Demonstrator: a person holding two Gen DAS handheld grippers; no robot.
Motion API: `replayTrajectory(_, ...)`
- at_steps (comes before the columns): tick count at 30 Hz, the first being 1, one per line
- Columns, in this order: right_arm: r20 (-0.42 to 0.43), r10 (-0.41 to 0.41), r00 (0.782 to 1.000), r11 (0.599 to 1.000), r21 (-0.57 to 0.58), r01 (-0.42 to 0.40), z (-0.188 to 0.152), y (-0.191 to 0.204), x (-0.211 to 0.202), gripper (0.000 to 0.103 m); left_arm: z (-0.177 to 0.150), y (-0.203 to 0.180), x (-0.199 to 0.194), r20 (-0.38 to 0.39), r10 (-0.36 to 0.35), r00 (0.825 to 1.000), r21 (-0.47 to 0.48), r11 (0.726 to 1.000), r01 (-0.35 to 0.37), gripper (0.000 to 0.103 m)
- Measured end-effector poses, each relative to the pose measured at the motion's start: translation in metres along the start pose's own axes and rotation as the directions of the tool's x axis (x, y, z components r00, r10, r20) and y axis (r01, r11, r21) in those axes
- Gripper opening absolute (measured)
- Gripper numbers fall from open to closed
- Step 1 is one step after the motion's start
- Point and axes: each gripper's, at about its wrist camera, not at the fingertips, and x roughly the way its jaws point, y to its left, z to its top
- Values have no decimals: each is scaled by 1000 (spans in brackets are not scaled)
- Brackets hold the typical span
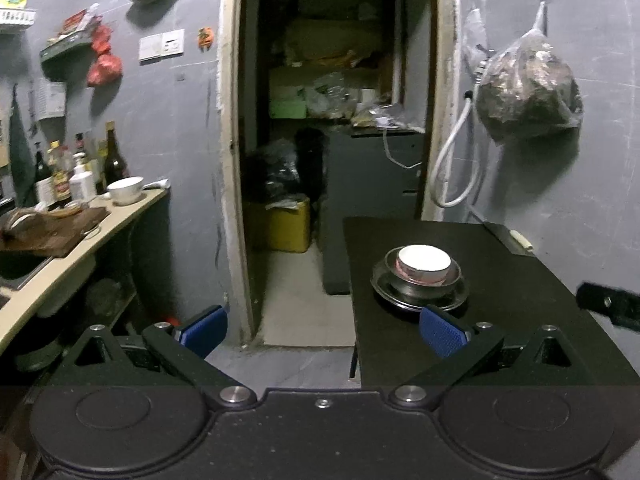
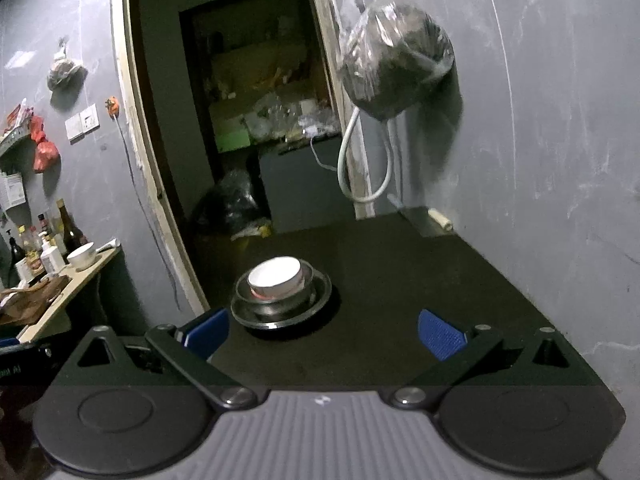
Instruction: Organize plates and bowls
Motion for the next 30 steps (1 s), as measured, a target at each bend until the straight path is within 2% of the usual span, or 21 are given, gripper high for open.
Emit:
replayTrajectory(5,44,-46,998,999,-14,46,3,13,-8,103,3,12,8,32,-66,997,-6,998,66,102)
replayTrajectory(14,49,-131,990,988,-77,135,-6,31,-22,103,-10,26,26,-1,-147,989,-14,989,147,102)
replayTrajectory(23,16,-145,989,985,-95,146,-20,49,-33,103,-20,36,23,-17,-198,980,12,980,198,102)
replayTrajectory(30,31,-138,990,987,-82,140,-39,56,-50,103,-29,43,16,-12,-210,978,21,978,210,102)
